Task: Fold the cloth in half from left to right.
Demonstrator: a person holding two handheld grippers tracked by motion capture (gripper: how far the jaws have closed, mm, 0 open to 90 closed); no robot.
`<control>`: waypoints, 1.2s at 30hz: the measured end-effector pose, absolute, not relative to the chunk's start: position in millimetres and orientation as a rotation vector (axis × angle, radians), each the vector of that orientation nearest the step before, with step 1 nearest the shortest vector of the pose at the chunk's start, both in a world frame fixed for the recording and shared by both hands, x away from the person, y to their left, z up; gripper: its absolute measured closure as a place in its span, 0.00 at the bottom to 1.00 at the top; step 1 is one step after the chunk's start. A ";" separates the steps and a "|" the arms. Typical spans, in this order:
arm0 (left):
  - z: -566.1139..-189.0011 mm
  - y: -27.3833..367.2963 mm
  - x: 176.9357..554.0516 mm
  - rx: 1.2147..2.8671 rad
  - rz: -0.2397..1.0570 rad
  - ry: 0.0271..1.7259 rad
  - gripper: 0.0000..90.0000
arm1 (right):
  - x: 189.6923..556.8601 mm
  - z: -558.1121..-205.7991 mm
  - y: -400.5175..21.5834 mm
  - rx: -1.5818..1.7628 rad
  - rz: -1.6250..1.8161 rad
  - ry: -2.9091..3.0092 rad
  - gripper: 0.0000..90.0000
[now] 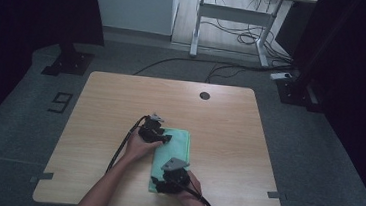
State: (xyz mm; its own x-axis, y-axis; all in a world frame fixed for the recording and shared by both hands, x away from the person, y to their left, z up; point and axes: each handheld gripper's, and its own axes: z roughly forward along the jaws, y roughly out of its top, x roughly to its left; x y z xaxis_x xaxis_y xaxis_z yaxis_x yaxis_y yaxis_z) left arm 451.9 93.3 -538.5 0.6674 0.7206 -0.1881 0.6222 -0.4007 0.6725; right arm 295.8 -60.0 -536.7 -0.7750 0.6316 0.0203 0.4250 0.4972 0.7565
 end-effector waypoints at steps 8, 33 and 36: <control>-539.1 95.0 452.4 2.133 0.160 1.026 0.55 | 345.3 -547.0 -81.4 1.056 1.086 2.423 0.37; -538.8 93.3 451.5 2.137 0.177 1.033 0.56 | 298.3 -550.1 -100.8 0.976 1.100 2.429 0.35; -538.6 95.6 453.7 2.119 0.136 1.046 0.55 | 300.5 -549.2 -101.5 0.983 1.106 2.440 0.34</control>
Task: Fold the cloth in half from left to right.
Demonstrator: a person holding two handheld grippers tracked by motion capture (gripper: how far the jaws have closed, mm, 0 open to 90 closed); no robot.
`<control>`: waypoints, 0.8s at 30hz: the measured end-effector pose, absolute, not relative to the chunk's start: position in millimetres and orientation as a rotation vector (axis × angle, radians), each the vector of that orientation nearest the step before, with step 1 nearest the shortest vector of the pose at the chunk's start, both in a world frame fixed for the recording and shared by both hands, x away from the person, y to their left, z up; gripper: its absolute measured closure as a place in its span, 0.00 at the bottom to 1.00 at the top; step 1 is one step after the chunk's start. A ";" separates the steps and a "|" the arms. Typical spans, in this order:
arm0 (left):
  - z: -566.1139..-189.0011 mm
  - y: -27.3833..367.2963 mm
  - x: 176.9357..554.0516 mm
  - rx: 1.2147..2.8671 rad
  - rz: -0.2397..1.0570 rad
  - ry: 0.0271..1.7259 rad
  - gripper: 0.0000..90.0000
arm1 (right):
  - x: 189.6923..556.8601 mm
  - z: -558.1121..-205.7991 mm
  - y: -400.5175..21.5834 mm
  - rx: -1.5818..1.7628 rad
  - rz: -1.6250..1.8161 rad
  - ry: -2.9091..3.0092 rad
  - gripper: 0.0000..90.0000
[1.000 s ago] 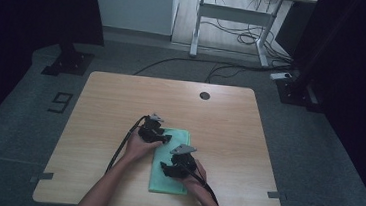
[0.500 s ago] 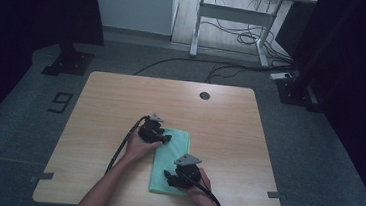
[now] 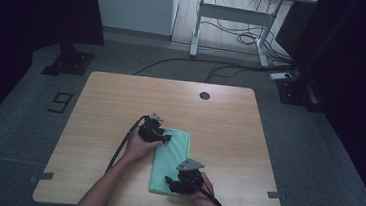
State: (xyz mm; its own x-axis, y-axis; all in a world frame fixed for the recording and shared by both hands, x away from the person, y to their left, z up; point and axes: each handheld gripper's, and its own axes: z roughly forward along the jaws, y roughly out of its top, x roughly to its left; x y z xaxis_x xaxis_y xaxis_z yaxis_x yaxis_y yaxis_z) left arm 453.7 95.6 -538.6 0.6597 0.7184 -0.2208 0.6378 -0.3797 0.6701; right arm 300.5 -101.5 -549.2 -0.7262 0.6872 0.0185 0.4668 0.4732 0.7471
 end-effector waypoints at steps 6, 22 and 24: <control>-531.5 96.2 451.3 2.106 0.188 1.076 0.51 | 309.4 -543.5 -109.7 1.065 1.149 2.352 0.34; -501.2 130.5 440.5 2.064 0.287 1.062 0.48 | 345.8 -529.0 -141.7 1.149 1.186 2.247 0.35; -500.5 133.7 440.1 2.064 0.293 1.072 0.48 | 351.4 -527.6 -144.4 1.171 1.180 2.223 0.35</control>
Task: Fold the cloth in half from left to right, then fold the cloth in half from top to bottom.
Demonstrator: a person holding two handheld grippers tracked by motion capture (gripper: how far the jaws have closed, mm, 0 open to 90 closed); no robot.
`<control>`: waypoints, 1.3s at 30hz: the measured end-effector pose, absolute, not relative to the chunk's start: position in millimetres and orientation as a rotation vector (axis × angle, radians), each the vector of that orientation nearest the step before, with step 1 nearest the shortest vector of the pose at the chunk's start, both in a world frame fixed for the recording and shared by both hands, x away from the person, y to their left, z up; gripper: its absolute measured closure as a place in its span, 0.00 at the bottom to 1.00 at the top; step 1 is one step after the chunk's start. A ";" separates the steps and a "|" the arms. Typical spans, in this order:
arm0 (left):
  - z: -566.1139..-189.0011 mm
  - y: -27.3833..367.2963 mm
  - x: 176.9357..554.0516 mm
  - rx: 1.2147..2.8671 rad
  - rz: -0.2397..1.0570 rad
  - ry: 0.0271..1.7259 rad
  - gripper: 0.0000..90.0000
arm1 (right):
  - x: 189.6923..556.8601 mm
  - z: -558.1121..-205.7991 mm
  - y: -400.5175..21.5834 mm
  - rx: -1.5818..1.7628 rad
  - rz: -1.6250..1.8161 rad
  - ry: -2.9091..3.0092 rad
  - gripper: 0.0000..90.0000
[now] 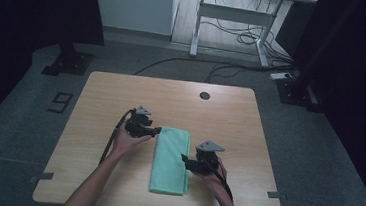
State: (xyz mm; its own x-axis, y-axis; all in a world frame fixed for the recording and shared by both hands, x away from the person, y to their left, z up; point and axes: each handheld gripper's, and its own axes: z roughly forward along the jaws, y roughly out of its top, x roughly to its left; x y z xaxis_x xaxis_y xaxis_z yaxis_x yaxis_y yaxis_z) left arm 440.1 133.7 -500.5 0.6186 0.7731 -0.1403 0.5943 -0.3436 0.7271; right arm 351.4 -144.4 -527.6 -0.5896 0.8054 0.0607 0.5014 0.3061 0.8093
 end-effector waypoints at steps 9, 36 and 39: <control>-496.6 145.2 439.1 2.057 0.305 1.085 0.49 | 370.7 -524.6 -151.3 1.191 1.183 2.214 0.35; -526.8 138.5 460.3 2.047 0.282 1.154 0.50 | 428.2 -530.2 -142.2 1.230 1.199 2.214 0.36; -530.0 137.3 464.5 2.034 0.264 1.162 0.50 | 433.8 -531.0 -140.6 1.239 1.195 2.215 0.37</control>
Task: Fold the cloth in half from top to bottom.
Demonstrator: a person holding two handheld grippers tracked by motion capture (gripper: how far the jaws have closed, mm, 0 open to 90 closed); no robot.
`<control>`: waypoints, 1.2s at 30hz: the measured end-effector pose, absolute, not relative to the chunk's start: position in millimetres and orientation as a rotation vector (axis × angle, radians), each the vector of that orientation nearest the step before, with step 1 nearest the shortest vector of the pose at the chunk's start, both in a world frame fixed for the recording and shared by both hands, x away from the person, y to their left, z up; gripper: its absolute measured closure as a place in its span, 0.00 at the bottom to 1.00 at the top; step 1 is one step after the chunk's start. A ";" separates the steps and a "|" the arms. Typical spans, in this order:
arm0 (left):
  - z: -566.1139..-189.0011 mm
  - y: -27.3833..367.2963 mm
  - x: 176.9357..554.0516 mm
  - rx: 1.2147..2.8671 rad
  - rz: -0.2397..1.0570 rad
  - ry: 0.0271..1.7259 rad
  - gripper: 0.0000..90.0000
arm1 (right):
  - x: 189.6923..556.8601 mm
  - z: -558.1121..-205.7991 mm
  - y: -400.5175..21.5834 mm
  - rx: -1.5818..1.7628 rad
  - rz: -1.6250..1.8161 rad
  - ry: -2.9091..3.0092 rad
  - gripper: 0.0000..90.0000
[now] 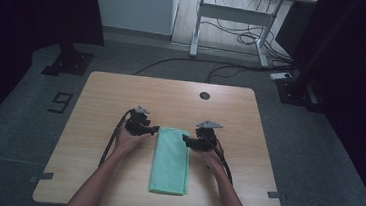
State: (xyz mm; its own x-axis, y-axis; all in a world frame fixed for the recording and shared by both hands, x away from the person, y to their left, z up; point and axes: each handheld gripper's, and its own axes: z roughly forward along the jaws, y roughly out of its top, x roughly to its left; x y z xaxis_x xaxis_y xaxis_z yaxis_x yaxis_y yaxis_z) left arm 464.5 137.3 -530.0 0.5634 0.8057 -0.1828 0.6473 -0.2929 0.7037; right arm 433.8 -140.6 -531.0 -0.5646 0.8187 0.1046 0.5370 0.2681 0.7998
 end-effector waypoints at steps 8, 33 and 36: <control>-529.0 120.8 472.3 2.036 0.235 1.123 0.51 | 443.5 -542.1 -140.1 1.282 1.180 2.209 0.40; -538.0 110.5 473.2 2.138 0.232 1.094 0.63 | 457.8 -552.1 -124.3 1.248 1.084 2.218 0.52; -537.9 109.1 470.7 2.147 0.244 1.087 0.64 | 456.3 -551.3 -123.7 1.244 1.083 2.225 0.59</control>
